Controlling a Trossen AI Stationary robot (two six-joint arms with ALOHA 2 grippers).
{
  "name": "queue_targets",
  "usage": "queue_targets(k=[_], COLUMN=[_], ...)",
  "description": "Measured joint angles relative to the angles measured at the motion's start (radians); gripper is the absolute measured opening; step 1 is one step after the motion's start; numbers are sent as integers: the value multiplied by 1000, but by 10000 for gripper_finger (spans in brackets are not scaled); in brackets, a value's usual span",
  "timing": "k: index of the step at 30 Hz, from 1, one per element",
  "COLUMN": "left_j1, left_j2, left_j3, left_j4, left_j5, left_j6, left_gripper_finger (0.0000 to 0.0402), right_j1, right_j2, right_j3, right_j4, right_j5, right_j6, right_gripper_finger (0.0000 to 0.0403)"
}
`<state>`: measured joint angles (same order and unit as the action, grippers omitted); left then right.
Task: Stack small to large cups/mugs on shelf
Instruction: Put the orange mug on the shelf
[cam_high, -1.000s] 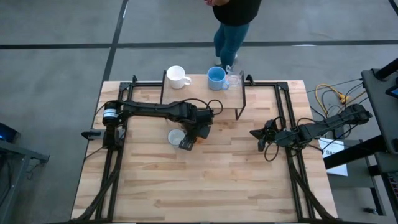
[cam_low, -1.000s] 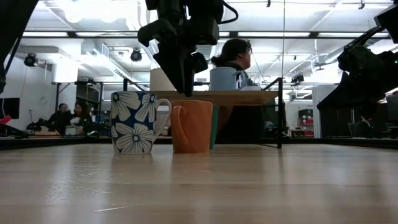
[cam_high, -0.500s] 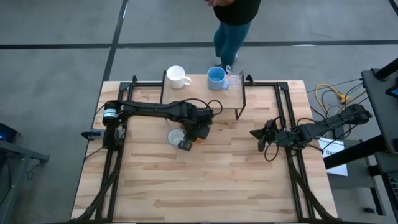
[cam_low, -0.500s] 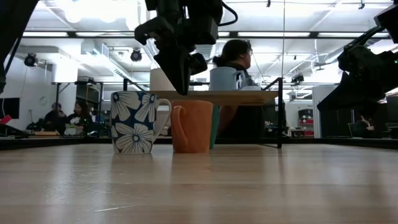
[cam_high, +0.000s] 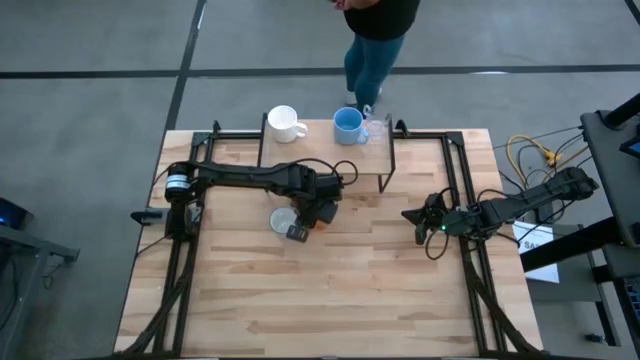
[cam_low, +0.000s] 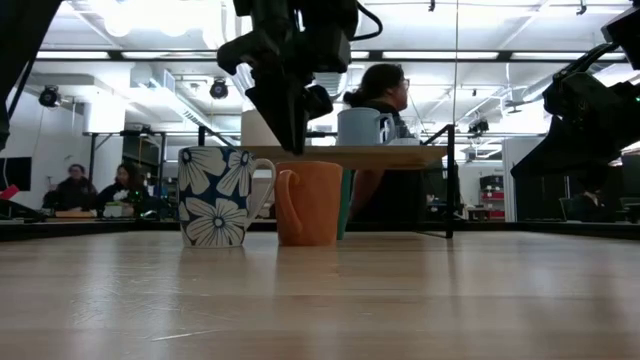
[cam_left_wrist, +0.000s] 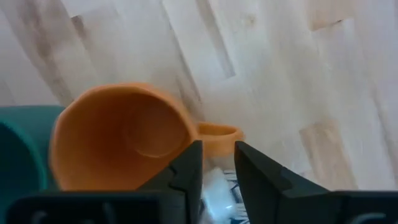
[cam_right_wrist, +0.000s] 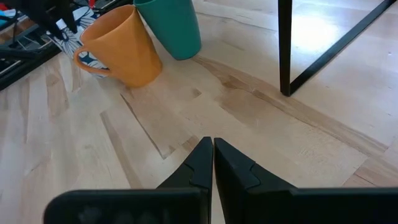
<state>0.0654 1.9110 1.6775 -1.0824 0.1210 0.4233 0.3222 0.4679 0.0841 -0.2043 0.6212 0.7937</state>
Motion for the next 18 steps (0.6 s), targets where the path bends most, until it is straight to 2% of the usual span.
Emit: queue_targets(k=[7, 18], left_j1=[0, 1], left_j2=[0, 0], left_j3=[0, -24], left_j4=[2, 11], left_j5=[-48, -36], left_j6=[0, -27], left_gripper_finger=[80, 80], right_j1=[0, 0], right_j2=[0, 0], right_j3=[0, 0], right_j4=[0, 0], right_j5=[0, 0], right_j6=[0, 0], right_gripper_finger=[8, 8])
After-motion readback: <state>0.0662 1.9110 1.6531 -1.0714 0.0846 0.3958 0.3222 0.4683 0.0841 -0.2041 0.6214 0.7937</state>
